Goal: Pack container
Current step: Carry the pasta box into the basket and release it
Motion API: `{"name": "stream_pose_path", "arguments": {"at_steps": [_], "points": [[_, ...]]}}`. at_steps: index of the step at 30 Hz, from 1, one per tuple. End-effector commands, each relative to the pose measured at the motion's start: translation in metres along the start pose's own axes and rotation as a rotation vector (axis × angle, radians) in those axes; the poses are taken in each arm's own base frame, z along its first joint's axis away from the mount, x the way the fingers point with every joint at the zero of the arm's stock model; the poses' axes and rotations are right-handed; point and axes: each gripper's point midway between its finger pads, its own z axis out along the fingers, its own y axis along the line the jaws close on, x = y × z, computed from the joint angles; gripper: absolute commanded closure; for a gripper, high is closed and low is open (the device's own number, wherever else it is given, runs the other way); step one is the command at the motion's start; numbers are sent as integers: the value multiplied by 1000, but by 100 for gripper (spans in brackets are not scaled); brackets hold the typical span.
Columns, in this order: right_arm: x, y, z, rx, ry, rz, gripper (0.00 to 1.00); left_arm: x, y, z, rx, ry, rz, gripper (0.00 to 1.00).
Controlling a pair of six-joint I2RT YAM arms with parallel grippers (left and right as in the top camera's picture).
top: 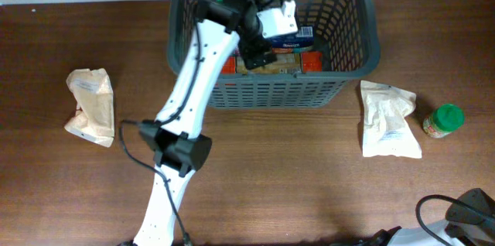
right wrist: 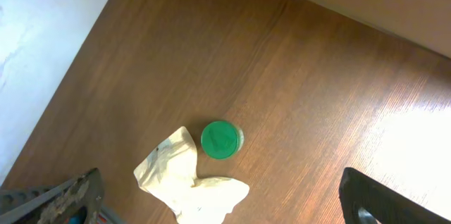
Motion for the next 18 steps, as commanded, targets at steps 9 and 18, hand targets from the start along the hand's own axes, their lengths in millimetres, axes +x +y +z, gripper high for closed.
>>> {"name": "stream_pose_path", "arguments": {"at_steps": [9,18], "points": [[-2,-3,-1,10,-8,11,1,98,65,-260,-541,-170,-554,0],[-2,-3,-1,10,-8,11,1,299,99,-261,-622,83,-1129,4]]}}
